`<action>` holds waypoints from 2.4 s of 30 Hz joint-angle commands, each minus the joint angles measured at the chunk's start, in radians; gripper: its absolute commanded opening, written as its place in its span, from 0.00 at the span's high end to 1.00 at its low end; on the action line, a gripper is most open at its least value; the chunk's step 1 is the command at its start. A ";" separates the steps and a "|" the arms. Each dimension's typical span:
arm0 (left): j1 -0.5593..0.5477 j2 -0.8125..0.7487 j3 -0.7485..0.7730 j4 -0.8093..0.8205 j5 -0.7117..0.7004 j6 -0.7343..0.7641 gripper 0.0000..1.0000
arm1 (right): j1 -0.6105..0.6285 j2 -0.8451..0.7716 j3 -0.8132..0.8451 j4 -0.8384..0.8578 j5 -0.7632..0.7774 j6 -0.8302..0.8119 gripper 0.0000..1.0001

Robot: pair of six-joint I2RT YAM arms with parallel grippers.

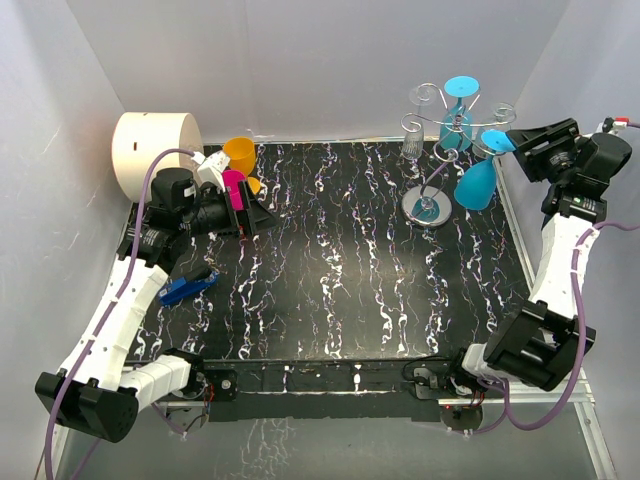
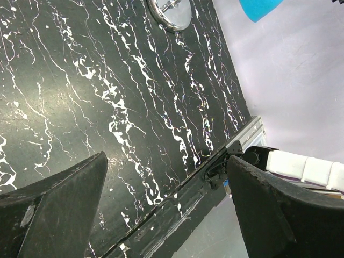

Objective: Take the wine glass off the wine glass rack

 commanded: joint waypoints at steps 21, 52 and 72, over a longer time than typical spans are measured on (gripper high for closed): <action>-0.002 -0.008 0.025 -0.029 -0.006 0.002 0.08 | -0.009 0.028 -0.039 0.164 -0.042 0.151 0.83; -0.003 -0.009 0.017 -0.031 -0.007 -0.019 0.09 | -0.008 -0.064 -0.069 0.133 -0.014 0.329 1.00; -0.003 -0.021 0.009 -0.052 -0.012 -0.003 0.09 | -0.008 -0.127 -0.066 0.028 0.034 0.284 1.00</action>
